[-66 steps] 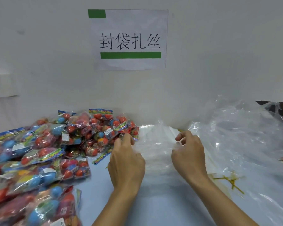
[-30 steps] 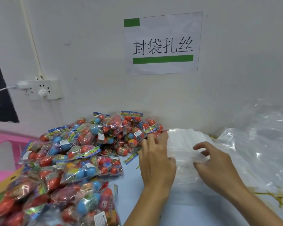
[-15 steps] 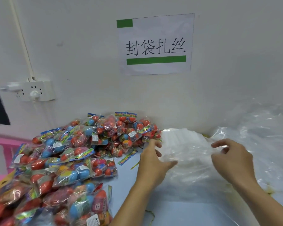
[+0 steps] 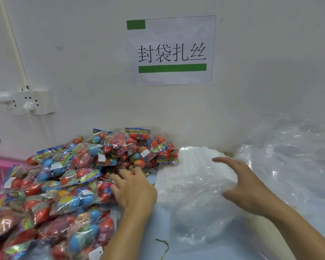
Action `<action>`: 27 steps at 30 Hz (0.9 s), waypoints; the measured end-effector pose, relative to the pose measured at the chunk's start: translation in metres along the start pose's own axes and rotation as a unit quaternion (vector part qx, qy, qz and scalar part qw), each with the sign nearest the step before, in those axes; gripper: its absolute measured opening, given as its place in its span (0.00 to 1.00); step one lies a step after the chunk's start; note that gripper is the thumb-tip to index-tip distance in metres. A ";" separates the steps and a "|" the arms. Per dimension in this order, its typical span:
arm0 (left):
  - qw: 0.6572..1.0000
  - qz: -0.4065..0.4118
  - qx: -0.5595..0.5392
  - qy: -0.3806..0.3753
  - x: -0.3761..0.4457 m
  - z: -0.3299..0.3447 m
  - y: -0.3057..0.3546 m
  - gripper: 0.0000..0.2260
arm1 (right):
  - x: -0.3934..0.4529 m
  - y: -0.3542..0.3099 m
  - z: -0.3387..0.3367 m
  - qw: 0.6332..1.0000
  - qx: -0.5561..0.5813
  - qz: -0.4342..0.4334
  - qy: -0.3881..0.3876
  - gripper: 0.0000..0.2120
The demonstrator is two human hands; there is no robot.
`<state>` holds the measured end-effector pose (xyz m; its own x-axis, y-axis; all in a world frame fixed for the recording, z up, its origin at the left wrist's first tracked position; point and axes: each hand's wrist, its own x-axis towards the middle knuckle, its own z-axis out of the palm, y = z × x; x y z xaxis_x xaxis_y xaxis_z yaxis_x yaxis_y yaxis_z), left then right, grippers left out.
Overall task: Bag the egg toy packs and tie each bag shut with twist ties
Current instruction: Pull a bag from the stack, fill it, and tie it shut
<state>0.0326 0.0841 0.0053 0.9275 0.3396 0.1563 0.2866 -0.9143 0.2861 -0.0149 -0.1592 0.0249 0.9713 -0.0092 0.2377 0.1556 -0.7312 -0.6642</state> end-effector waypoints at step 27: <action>0.655 0.036 -0.753 0.056 -0.012 -0.031 0.029 0.12 | -0.005 -0.026 0.039 0.989 0.005 -0.123 0.078 0.13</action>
<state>0.0227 0.0604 0.0409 0.8781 0.3982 0.2653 -0.3969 0.2963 0.8687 -0.0169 -0.1135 0.0140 0.8643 0.0624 0.4991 0.3867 -0.7170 -0.5800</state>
